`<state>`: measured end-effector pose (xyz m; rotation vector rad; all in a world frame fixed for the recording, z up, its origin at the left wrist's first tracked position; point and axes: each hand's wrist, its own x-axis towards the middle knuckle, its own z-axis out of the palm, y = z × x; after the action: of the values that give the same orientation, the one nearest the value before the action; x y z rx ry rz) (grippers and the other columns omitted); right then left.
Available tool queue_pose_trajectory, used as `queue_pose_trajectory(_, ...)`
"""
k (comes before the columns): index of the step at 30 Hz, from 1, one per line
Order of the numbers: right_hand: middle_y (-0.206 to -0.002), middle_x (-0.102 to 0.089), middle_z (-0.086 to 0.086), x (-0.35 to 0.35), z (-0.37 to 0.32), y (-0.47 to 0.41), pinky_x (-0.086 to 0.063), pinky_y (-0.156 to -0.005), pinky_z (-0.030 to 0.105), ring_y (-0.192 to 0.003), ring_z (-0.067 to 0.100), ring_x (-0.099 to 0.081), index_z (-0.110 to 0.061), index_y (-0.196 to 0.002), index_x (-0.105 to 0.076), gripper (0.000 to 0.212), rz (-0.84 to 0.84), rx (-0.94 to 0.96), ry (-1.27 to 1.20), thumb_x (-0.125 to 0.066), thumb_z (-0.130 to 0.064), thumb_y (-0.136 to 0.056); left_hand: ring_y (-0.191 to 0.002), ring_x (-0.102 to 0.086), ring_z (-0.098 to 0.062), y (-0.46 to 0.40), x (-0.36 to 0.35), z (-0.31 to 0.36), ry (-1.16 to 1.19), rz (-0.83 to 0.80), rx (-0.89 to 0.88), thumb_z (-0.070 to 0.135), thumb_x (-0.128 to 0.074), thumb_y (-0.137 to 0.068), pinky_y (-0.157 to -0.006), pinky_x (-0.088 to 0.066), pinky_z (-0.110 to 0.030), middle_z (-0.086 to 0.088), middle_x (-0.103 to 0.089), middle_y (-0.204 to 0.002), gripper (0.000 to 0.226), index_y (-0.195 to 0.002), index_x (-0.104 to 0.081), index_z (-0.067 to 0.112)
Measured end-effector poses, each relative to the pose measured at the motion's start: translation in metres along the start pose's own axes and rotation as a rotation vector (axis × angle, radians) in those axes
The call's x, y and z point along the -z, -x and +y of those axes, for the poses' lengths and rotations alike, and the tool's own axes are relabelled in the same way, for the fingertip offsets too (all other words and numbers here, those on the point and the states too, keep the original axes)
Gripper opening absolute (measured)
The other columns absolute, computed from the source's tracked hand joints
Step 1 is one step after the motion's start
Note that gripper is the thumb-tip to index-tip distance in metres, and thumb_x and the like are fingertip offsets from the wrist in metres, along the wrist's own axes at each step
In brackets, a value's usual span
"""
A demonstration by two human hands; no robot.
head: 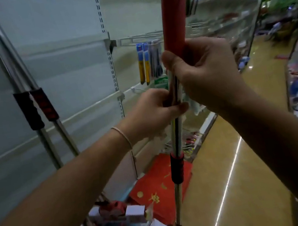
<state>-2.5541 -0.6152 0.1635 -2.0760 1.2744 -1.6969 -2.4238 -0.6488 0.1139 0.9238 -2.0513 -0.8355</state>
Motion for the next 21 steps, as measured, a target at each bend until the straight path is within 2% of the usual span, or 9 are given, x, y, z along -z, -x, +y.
queue_pose_trajectory(4, -0.081, -0.07, 0.02, 0.001, 0.019, -0.022, -0.054, -0.062, 0.051, -0.072, 0.034, -0.067, -0.001, -0.093, -0.071, 0.029, -0.079, 0.037, -0.078, -0.066, -0.029, -0.091, -0.076, -0.064, -0.034, -0.011, -0.003, 0.007, -0.106, 0.127, 0.102, 0.032, -0.067, -0.087, -0.078, -0.054, -0.053, -0.02, -0.064, -0.078, 0.031, -0.084, -0.065, 0.0)
queue_pose_trajectory(8, -0.08, -0.068, 0.018, -0.006, 0.027, -0.042, -0.053, -0.063, 0.052, -0.072, 0.033, -0.065, -0.003, -0.092, -0.07, 0.029, -0.16, 0.06, -0.142, -0.065, -0.031, -0.091, -0.082, -0.066, -0.031, -0.016, 0.001, 0.01, -0.137, 0.221, 0.215, 0.028, -0.065, -0.091, -0.083, -0.055, -0.053, -0.018, -0.068, -0.086, 0.026, -0.094, -0.068, 0.002)
queue_pose_trajectory(13, -0.083, -0.07, 0.011, -0.016, 0.021, -0.064, -0.058, -0.067, 0.038, -0.075, 0.025, -0.068, -0.012, -0.095, -0.07, 0.024, -0.241, 0.068, -0.196, -0.064, -0.034, -0.092, -0.09, -0.065, -0.035, -0.019, 0.013, 0.019, -0.148, 0.287, 0.283, 0.032, -0.059, -0.095, -0.085, -0.053, -0.055, -0.022, -0.067, -0.097, 0.034, -0.105, -0.066, 0.0)
queue_pose_trajectory(16, -0.081, -0.07, 0.02, -0.027, 0.01, -0.075, -0.055, -0.062, 0.049, -0.072, 0.034, -0.067, -0.004, -0.09, -0.071, 0.031, -0.232, 0.082, -0.247, -0.065, -0.034, -0.092, -0.09, -0.064, -0.037, -0.015, 0.028, 0.02, -0.144, 0.329, 0.274, 0.033, -0.057, -0.096, -0.085, -0.053, -0.056, -0.022, -0.066, -0.096, 0.034, -0.105, -0.066, 0.001)
queue_pose_trajectory(21, -0.074, -0.069, 0.019, -0.048, 0.0, -0.083, -0.054, -0.057, 0.048, -0.065, 0.033, -0.066, -0.003, -0.083, -0.071, 0.034, -0.232, 0.108, -0.276, -0.065, -0.036, -0.091, -0.089, -0.067, -0.033, -0.002, 0.042, 0.013, -0.021, 0.383, 0.284, 0.036, -0.053, -0.097, -0.088, -0.054, -0.054, -0.015, -0.065, -0.089, 0.035, -0.103, -0.063, 0.004)
